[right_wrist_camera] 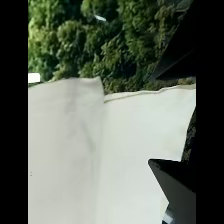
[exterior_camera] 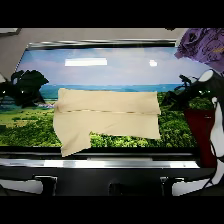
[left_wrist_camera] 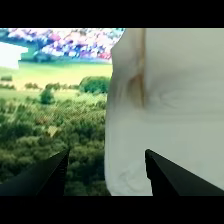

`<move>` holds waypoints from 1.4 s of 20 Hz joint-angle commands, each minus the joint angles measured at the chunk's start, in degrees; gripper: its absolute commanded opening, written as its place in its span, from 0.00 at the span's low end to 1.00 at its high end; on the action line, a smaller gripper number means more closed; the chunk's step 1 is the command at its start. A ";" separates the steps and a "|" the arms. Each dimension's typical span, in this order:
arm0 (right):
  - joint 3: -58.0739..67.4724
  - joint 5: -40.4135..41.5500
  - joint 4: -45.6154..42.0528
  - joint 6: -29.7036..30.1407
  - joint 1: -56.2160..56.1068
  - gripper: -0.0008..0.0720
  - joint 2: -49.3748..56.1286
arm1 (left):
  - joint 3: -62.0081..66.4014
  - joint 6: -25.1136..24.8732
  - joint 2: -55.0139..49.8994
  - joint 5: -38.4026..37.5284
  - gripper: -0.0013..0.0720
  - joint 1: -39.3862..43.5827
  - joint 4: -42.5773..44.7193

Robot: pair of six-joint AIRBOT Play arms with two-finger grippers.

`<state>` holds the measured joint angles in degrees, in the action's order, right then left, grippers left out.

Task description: Fold the clothes and pants, and hang the long-sleeved shirts on hangers.

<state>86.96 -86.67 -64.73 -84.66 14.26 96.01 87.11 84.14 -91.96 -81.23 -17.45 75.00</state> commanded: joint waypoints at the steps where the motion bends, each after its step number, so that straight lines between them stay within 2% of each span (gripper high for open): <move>1: -13.84 2.45 7.72 5.90 6.27 0.78 -8.15 | -18.25 -0.37 13.33 4.52 0.76 -6.80 -5.22; 4: -26.45 5.84 11.39 8.63 8.33 0.78 -13.55 | -37.09 -4.55 25.44 8.92 0.76 -10.99 -13.46; 6: -30.64 7.21 12.76 9.03 8.28 0.78 -14.93 | -46.80 -4.94 30.88 11.63 0.76 -11.47 -15.61; 10: -31.91 7.34 15.08 9.03 8.28 0.78 -15.02 | -57.42 -7.89 33.35 13.03 0.76 -11.34 -23.43; 19: -31.91 7.21 17.35 9.05 8.28 0.77 -15.02 | -62.71 -8.79 32.11 18.84 0.76 -10.56 -26.80; 28: -31.91 6.38 18.84 9.29 8.28 0.75 -15.41 | -62.66 -9.18 26.51 25.18 0.76 -2.27 -29.00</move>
<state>55.05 -79.79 -46.87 -75.46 22.50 80.77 24.58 75.11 -63.31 -59.13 -22.06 45.65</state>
